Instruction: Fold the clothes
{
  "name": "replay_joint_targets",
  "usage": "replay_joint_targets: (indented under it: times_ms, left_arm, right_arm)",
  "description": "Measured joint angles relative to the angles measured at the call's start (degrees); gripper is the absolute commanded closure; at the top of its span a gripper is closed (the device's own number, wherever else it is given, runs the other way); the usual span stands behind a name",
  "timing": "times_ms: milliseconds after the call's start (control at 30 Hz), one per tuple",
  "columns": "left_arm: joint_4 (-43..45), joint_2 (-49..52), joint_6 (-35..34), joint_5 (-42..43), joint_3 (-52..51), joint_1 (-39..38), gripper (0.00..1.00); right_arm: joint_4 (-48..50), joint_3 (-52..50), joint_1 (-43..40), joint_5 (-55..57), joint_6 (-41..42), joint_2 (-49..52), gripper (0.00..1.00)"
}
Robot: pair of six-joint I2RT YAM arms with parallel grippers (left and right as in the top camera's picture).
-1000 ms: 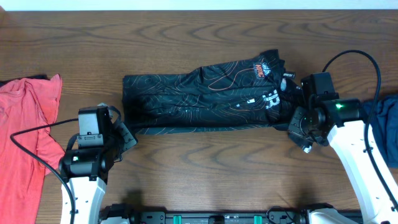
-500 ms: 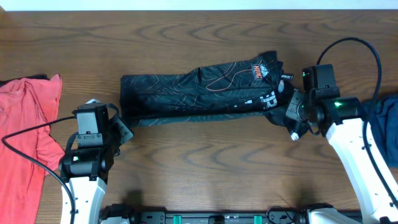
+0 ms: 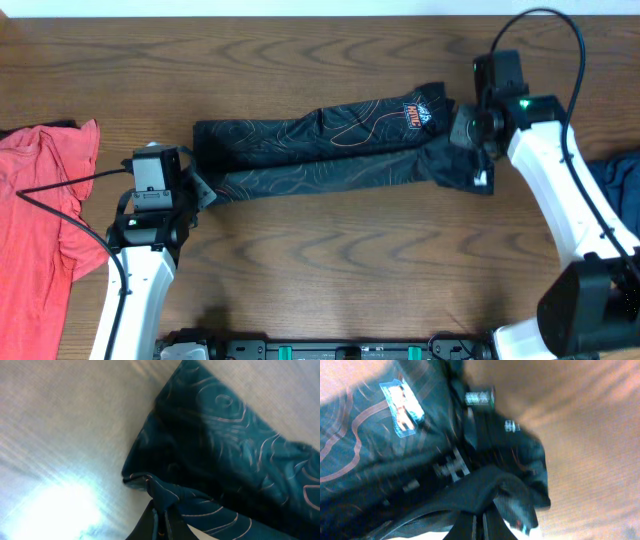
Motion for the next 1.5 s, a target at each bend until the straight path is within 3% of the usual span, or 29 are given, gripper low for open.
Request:
replay_joint_targets:
  times_ms: [267, 567, 933, 967, 1000, 1033, 1067, 1133, 1300, 1500]
  left_arm:
    - [10.21, 4.90, -0.02, 0.00, -0.07, 0.00, 0.94]
    - [22.38, 16.06, -0.07, -0.07, -0.13, 0.00, 0.94]
    - [30.99, 28.44, -0.17, -0.46, -0.15, 0.00, 0.93]
    - [31.54, 29.11, -0.17, -0.46, -0.15, 0.00, 0.69]
    - [31.85, 29.59, 0.09, -0.46, -0.15, -0.02, 0.46]
    - [32.02, 29.99, -0.17, -0.44, -0.15, 0.00, 0.42]
    - [32.09, 30.29, -0.17, -0.46, -0.15, 0.00, 0.36]
    - [32.59, 30.53, -0.09, -0.44, -0.15, 0.00, 0.23]
    - [33.33, 30.36, 0.07, -0.55, 0.20, 0.00, 0.23]
    - [29.66, 26.53, 0.26, 0.26, 5.01, 0.00, 0.23]
  right_arm:
    - [1.11, 8.87, 0.00, -0.50, -3.19, 8.24, 0.99]
    - [9.94, 9.46, 0.00, -2.58, -5.20, 18.32, 0.98]
    - [16.11, 9.46, 0.00, -5.18, -5.31, 25.86, 0.98]
    - [16.39, 9.46, 0.00, -5.20, -5.29, 26.05, 0.94]
    - [16.59, 9.46, 0.00, -5.33, -5.33, 26.21, 0.61]
    - [16.74, 9.46, 0.00, -5.46, -5.27, 26.27, 0.27]
    - [16.90, 9.49, 0.00, -5.60, -5.42, 26.27, 0.01]
    - [16.90, 9.62, 0.00, -5.70, -5.70, 26.27, 0.01]
    - [11.41, 15.17, 0.00, -6.05, -8.31, 26.82, 0.01]
    - [-1.14, 34.34, -0.37, -6.40, -10.08, 27.10, 0.01]
